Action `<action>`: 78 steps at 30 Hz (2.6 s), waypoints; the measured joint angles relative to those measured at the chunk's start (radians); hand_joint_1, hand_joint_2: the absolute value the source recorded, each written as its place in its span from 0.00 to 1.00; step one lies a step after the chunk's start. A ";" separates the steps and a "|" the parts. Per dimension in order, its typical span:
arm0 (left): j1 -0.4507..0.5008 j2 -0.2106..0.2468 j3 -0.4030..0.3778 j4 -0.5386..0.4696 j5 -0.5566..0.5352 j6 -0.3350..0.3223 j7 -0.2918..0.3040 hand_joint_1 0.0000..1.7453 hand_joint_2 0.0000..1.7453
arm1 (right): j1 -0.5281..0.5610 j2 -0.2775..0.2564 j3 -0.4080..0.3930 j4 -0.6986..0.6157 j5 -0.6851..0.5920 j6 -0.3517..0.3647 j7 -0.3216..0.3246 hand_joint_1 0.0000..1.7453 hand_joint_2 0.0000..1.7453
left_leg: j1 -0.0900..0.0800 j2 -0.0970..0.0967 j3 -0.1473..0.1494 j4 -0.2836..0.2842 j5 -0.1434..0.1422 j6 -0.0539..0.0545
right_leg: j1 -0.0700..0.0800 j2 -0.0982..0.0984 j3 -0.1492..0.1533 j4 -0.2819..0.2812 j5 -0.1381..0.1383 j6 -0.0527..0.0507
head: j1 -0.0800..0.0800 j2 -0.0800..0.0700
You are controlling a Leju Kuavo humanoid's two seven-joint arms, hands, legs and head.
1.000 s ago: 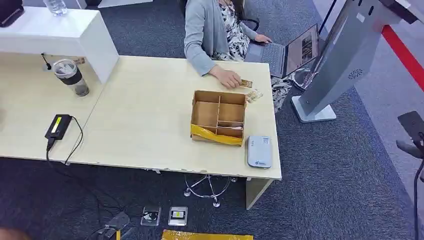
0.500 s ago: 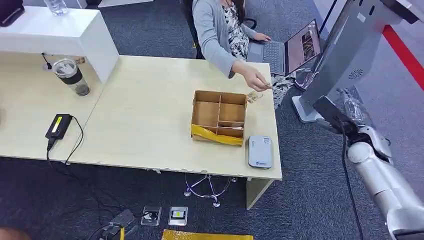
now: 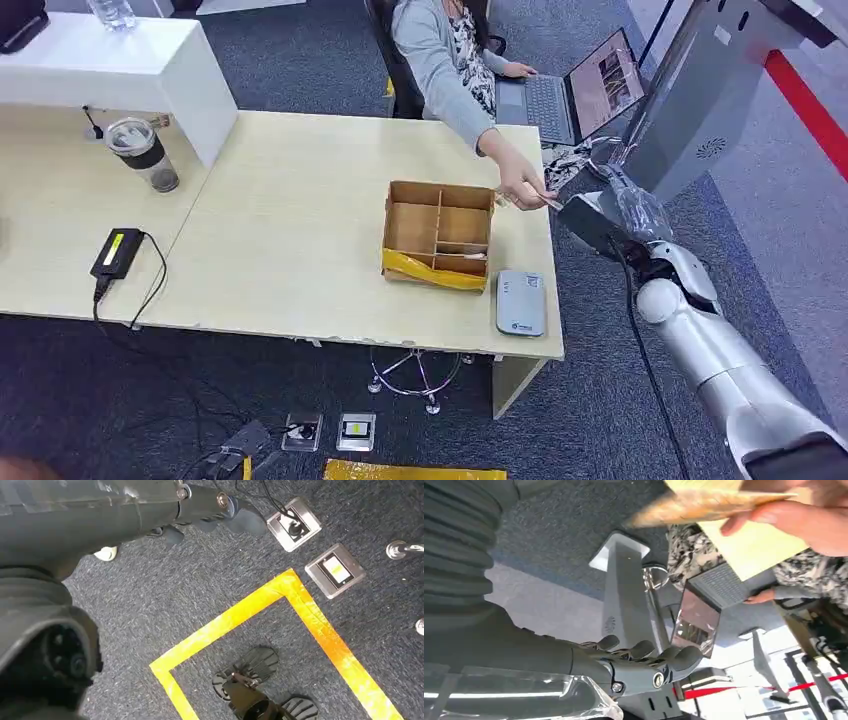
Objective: Pass the card to the sensor for recognition and then transmit it.
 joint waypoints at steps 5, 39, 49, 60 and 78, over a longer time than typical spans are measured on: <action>0.007 -0.003 0.010 -0.003 -0.011 0.004 0.002 0.00 0.00 | 0.000 0.011 0.014 -0.025 -0.006 0.024 0.001 0.00 1.00 | 0.000 0.000 0.000 0.000 0.000 0.000 | 0.000 0.000 0.000 0.000 0.000 0.000 | 0.000 0.000; 0.035 -0.006 0.098 -0.037 -0.067 0.025 0.017 0.00 0.00 | 0.001 0.054 0.023 -0.114 -0.024 0.057 0.035 1.00 1.00 | 0.000 0.000 0.000 0.000 0.000 -0.001 | 0.000 0.001 -0.001 0.000 0.000 0.000 | 0.000 0.000; 0.045 -0.006 0.114 -0.051 -0.087 0.026 0.024 0.00 0.00 | 0.008 0.053 0.023 -0.125 -0.039 0.057 0.035 1.00 1.00 | 0.000 0.000 0.001 0.000 0.000 -0.001 | 0.000 0.002 -0.001 0.000 0.000 0.000 | 0.000 0.000; 0.068 -0.003 0.132 -0.075 -0.095 0.029 0.033 0.00 0.00 | 0.085 0.031 0.024 -0.206 -0.027 0.103 0.058 1.00 1.00 | 0.000 0.001 0.001 0.000 0.000 -0.001 | 0.000 0.002 -0.001 0.000 0.000 0.000 | 0.000 0.000; 0.077 -0.001 0.159 -0.096 -0.103 0.033 0.033 0.00 0.00 | 0.184 0.020 0.072 -0.278 -0.038 0.121 0.078 1.00 1.00 | 0.000 0.001 0.000 0.000 0.000 -0.001 | 0.000 0.002 -0.001 0.000 0.000 0.000 | 0.000 0.000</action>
